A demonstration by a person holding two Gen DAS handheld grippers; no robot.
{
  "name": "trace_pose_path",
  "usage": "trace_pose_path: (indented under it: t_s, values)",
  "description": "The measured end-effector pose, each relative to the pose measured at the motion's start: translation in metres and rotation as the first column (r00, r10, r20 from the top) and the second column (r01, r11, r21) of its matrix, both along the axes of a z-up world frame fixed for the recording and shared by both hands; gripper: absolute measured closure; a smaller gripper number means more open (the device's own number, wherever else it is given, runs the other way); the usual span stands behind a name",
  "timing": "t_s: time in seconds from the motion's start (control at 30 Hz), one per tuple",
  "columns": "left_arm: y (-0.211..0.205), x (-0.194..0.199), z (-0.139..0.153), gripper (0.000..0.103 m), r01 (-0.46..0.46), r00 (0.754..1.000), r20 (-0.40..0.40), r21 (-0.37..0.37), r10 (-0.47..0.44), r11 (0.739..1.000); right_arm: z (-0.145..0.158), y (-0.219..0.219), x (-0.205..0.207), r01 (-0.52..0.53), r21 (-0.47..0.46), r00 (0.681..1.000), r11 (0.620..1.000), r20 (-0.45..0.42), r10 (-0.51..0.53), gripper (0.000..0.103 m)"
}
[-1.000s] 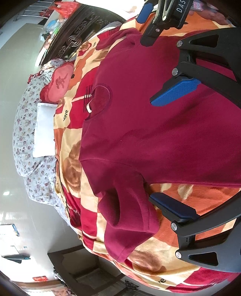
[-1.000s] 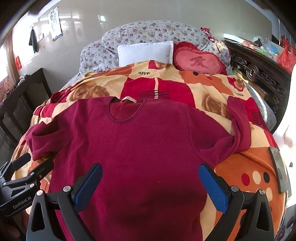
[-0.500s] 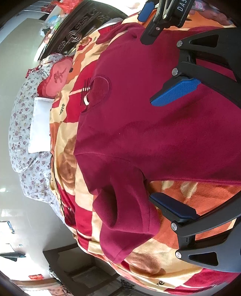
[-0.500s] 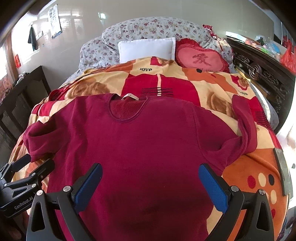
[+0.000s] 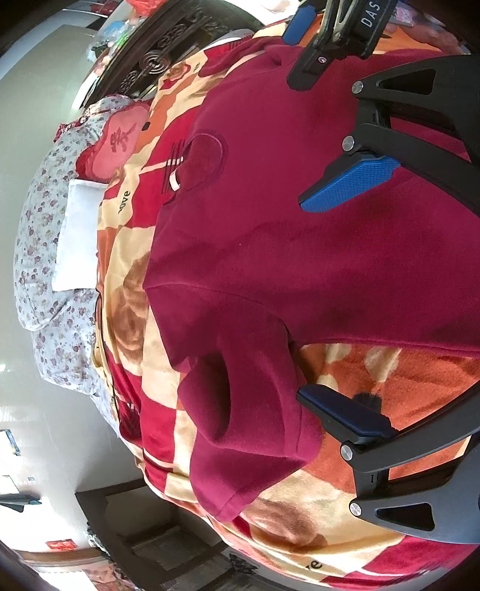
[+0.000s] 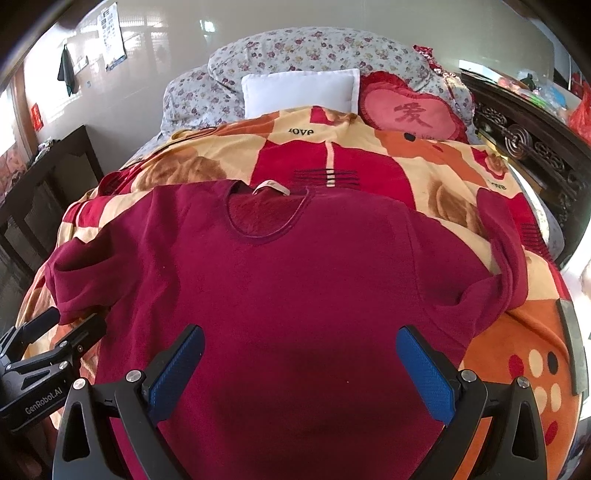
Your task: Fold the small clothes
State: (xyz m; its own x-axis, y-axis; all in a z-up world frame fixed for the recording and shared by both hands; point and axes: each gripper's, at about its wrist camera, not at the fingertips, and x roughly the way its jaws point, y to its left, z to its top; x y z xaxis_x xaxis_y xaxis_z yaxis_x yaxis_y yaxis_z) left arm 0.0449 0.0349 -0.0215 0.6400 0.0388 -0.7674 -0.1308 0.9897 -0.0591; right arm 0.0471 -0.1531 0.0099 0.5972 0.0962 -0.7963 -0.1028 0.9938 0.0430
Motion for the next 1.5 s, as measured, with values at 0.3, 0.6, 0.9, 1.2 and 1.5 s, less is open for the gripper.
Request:
trace_pose_path:
  t_s: [0.3, 0.6, 0.9, 1.2, 1.5]
  values:
    - [0.006, 0.002, -0.003, 0.008, -0.015, 1.000, -0.007, -0.011, 0.015, 1.000, -0.003, 0.006, 0.004, 0.003, 0.004, 1.000, 1.000, -0.006, -0.003, 0.000]
    - [0.015, 0.003, -0.007, 0.008, -0.035, 0.999, -0.020, -0.018, 0.035, 0.999, -0.012, 0.014, 0.009, -0.006, 0.002, 1.000, 1.000, -0.025, 0.006, 0.000]
    - [0.062, 0.005, -0.004, 0.008, -0.099, 0.995, -0.037, -0.079, 0.096, 0.992, -0.020, 0.024, 0.013, -0.030, 0.004, 0.999, 1.000, -0.045, 0.030, 0.000]
    - [0.165, 0.013, -0.010, 0.009, -0.308, 0.951, -0.047, -0.210, 0.305, 0.928, -0.023, 0.034, 0.016, -0.057, 0.004, 0.997, 0.998, -0.054, 0.057, 0.000]
    - [0.235, 0.045, -0.031, 0.016, -0.443, 0.896, -0.090, -0.249, 0.435, 0.861, -0.033, 0.046, 0.024, -0.085, -0.001, 0.993, 0.996, -0.084, 0.085, 0.000]
